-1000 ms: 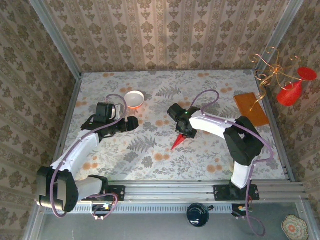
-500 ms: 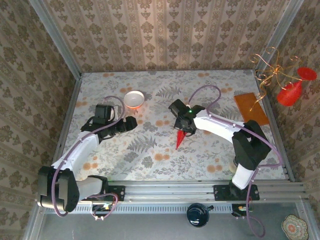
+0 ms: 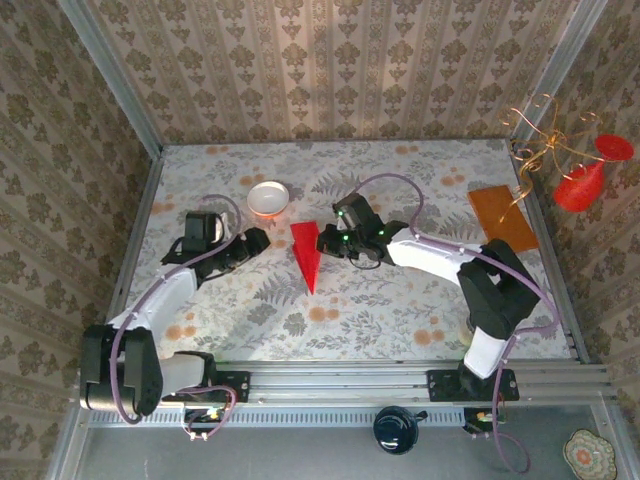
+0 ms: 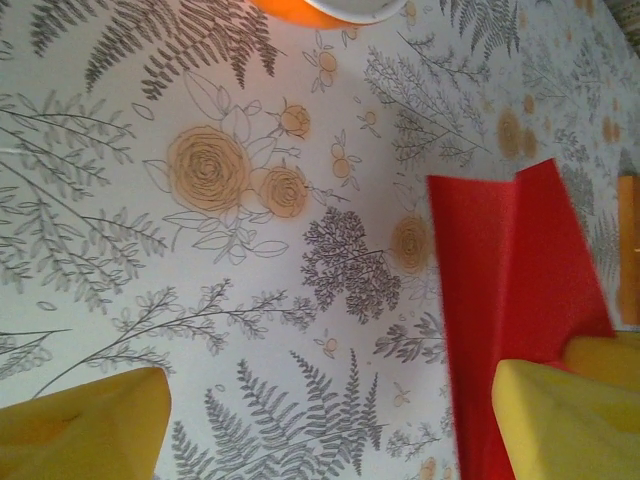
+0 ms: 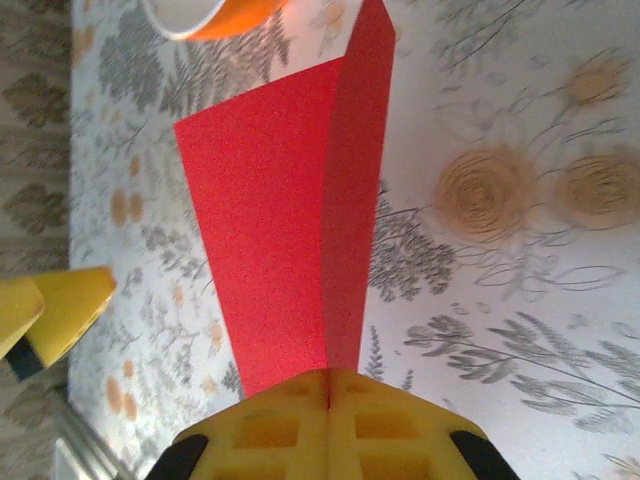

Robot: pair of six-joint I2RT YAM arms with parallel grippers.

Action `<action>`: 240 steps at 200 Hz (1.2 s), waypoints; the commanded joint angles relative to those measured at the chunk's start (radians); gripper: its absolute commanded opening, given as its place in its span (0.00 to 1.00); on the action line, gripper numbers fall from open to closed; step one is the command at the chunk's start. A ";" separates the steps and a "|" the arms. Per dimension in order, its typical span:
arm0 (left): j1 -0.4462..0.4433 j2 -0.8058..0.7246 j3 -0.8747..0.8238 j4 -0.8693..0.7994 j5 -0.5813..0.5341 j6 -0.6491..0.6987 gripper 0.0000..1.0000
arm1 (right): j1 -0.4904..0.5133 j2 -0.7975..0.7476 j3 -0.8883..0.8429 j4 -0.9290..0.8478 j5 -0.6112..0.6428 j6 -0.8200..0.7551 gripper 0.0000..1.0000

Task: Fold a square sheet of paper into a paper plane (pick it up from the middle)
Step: Move a paper plane to the center of the table.

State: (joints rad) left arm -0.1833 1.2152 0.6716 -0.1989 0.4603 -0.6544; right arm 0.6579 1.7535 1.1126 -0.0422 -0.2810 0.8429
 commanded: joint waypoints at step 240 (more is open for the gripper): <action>-0.315 0.397 0.092 0.227 0.005 -0.191 0.41 | -0.115 0.116 -0.280 0.399 -0.211 0.085 0.00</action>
State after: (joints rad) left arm -0.4908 1.6104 0.7383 0.0242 0.4713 -0.8356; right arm 0.5476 1.8599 0.8360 0.3420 -0.4770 0.9203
